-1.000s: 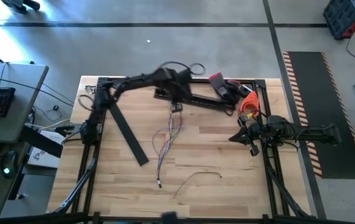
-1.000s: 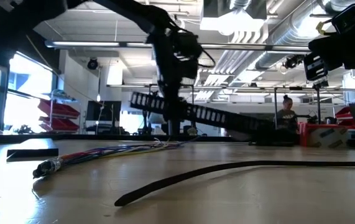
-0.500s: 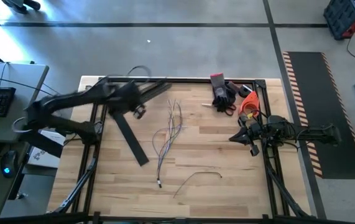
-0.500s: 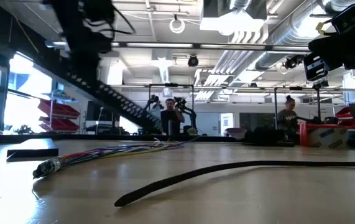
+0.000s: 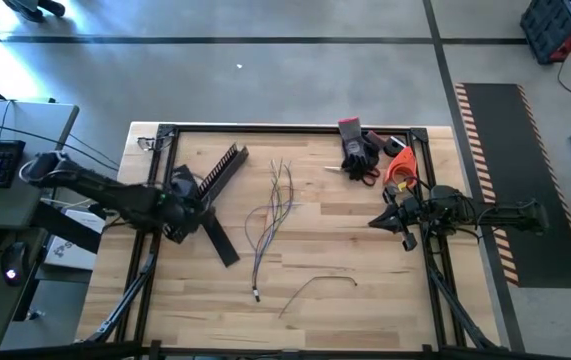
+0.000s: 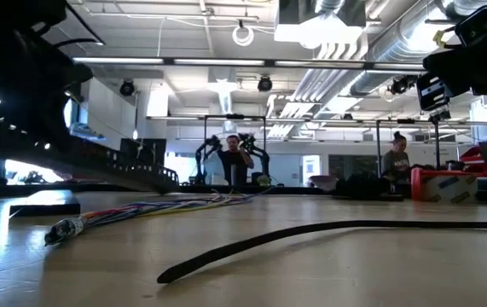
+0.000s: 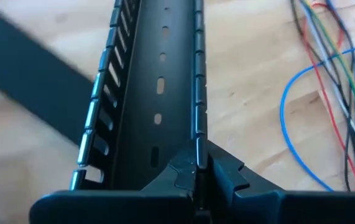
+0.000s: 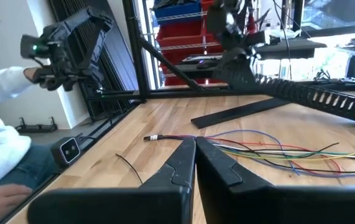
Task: Ziptie cables
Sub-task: Wrap the cable wires with the black zip tie
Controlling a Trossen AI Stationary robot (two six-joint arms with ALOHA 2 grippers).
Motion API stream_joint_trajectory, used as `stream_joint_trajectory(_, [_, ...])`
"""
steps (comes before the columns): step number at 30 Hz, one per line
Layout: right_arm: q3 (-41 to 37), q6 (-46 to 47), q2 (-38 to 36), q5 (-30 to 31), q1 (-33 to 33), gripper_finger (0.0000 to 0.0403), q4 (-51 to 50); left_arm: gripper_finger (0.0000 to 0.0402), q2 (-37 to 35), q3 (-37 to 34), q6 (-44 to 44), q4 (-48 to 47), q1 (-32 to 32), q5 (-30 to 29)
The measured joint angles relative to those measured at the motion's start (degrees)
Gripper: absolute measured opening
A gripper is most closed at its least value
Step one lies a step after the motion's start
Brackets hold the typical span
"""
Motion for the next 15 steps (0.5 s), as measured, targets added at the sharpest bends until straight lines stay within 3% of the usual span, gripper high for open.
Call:
stream_joint_trajectory(7, [0.0, 0.0, 0.0, 0.0, 0.0, 0.0000, 0.0, 0.0000, 11.7, -1.0, -14.7, -0.3, -4.8, -0.3])
stream_joint_trajectory(15, [0.0, 0.0, 0.0, 0.0, 0.0, 0.0000, 0.0, 0.0038, 19.3, -0.9, -15.6, -1.3, -4.2, 6.6])
